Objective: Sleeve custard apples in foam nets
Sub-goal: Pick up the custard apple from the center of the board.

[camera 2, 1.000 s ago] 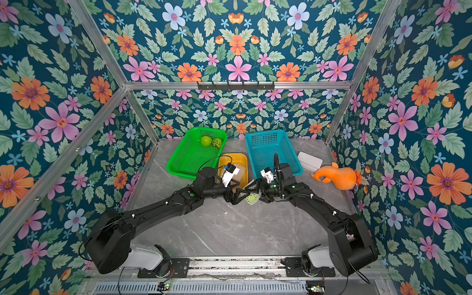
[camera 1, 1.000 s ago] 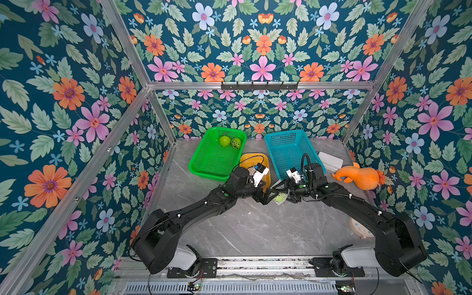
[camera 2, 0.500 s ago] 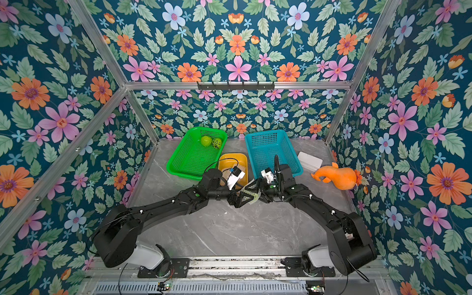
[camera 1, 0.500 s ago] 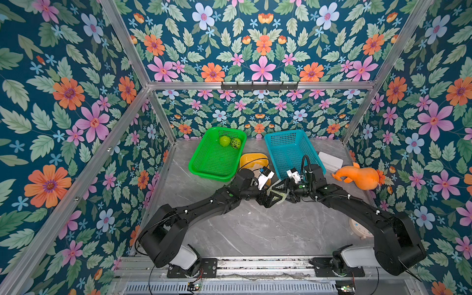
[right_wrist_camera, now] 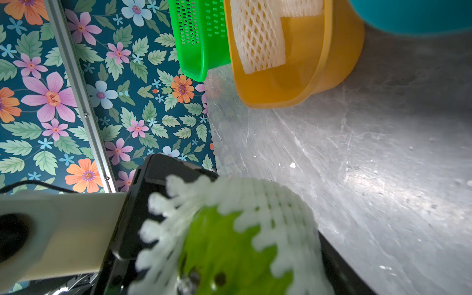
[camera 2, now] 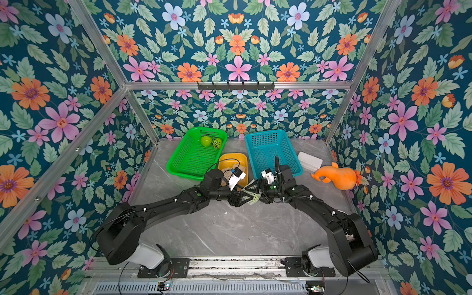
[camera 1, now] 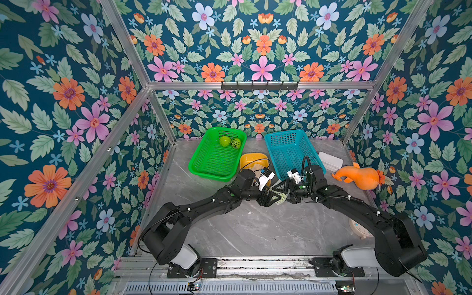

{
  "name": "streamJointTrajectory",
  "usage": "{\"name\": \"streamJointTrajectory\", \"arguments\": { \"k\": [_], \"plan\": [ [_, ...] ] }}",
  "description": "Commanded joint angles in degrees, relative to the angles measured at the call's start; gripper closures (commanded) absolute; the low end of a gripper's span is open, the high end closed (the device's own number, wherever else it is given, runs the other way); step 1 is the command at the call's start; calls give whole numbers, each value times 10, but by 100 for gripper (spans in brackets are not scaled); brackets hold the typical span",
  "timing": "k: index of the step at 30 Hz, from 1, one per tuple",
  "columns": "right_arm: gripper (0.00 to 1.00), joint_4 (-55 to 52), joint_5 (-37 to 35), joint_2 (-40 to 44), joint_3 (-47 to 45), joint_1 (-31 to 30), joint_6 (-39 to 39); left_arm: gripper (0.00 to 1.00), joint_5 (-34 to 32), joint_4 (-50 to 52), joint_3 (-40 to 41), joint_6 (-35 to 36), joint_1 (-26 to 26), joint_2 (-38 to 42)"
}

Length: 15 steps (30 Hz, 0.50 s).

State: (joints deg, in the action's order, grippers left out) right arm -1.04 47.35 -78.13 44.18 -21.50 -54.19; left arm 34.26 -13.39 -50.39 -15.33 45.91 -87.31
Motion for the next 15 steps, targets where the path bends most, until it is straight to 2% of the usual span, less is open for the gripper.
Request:
{"name": "streamJointTrajectory", "arguments": {
  "k": [1, 2, 6, 7, 8, 10, 15],
  "plan": [
    [35, 27, 14, 1, 2, -1, -5, 35, 5, 5, -8, 1, 1, -5],
    [35, 27, 15, 1, 2, -1, -5, 38, 5, 5, -8, 1, 1, -7],
    [34, 26, 17, 3, 1, -1, -5, 38, 1, 4, -11, -1, 1, -9],
    [31, 25, 17, 2, 1, -1, -5, 38, 0, 4, -12, -1, 1, -8],
    [26, 25, 17, 3, 0, -1, -5, 38, 0, 4, -12, -2, 1, -7],
    [1, 26, 13, 6, -1, -1, -5, 37, -1, 6, -14, -1, 1, -6],
    [1, 15, -1, 16, -2, 1, -3, 37, 0, 10, -15, -1, 1, -5]
  ]
}}
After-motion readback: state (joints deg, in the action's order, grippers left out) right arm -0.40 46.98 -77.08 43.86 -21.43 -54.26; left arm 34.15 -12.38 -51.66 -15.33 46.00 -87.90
